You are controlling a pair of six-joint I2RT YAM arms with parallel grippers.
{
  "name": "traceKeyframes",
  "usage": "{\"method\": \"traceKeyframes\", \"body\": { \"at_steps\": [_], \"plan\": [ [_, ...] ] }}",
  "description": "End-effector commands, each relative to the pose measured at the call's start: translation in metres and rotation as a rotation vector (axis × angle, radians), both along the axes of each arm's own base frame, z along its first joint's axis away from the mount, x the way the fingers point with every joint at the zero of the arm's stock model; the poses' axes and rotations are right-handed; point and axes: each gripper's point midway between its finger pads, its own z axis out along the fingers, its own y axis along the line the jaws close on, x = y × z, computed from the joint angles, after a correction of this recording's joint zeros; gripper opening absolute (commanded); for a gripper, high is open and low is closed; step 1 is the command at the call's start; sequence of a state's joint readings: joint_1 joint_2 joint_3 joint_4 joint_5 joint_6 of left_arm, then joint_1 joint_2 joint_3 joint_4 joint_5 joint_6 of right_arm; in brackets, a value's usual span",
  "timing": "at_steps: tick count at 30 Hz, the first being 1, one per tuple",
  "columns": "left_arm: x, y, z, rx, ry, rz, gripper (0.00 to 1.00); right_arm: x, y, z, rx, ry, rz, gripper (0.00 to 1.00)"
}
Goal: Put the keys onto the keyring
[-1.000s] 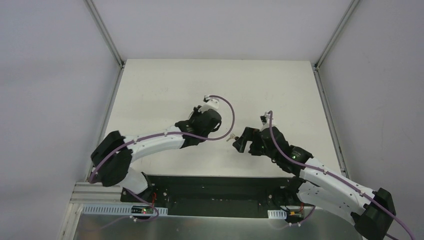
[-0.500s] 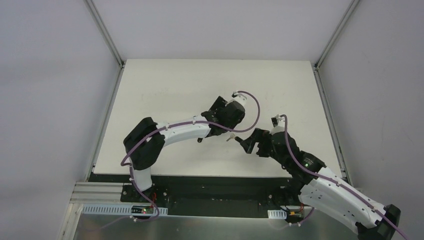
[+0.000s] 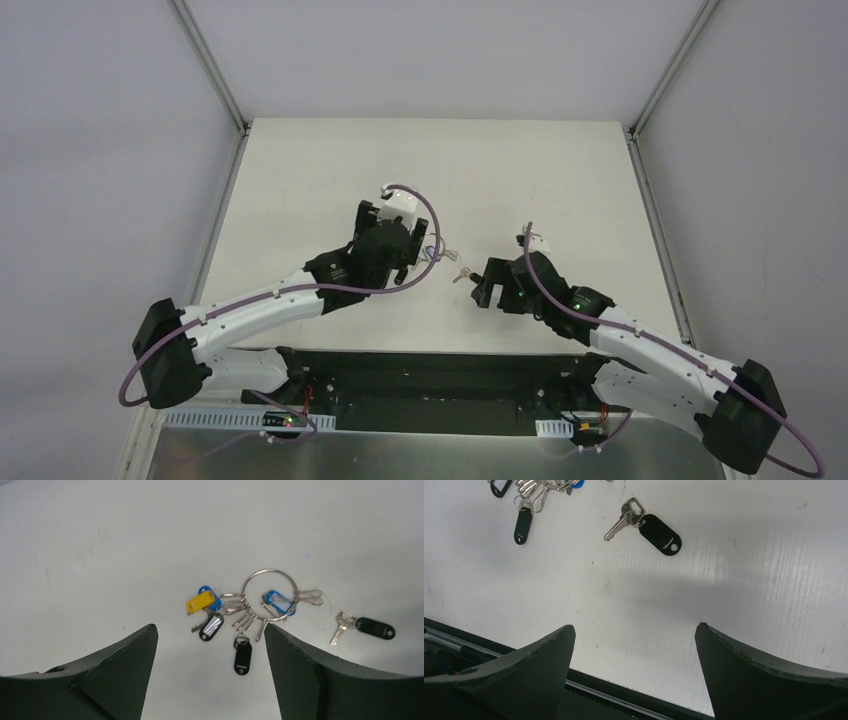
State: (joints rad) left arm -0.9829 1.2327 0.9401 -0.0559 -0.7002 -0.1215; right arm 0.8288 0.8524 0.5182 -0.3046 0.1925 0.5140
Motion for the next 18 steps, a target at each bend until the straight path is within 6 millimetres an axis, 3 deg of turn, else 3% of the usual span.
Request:
{"method": "traceKeyframes", "body": {
  "at_steps": [1,10,13,18],
  "plan": [
    [-0.019,0.030,-0.021,-0.053,0.009,0.067,0.77,0.018,0.032,0.023,0.054,-0.021,0.043,0.92],
    [-0.048,0.070,-0.036,-0.196,-0.024,0.081,0.75,0.040,0.095,0.027,0.147,0.064,0.058,0.70],
    [-0.054,0.082,-0.039,-0.222,-0.045,0.089,0.74,0.043,0.117,0.020,0.132,0.098,0.065,0.62],
    [-0.058,0.094,-0.053,-0.197,-0.052,0.109,0.74,0.056,0.144,0.002,0.093,0.126,0.018,0.58]
  ]
}}
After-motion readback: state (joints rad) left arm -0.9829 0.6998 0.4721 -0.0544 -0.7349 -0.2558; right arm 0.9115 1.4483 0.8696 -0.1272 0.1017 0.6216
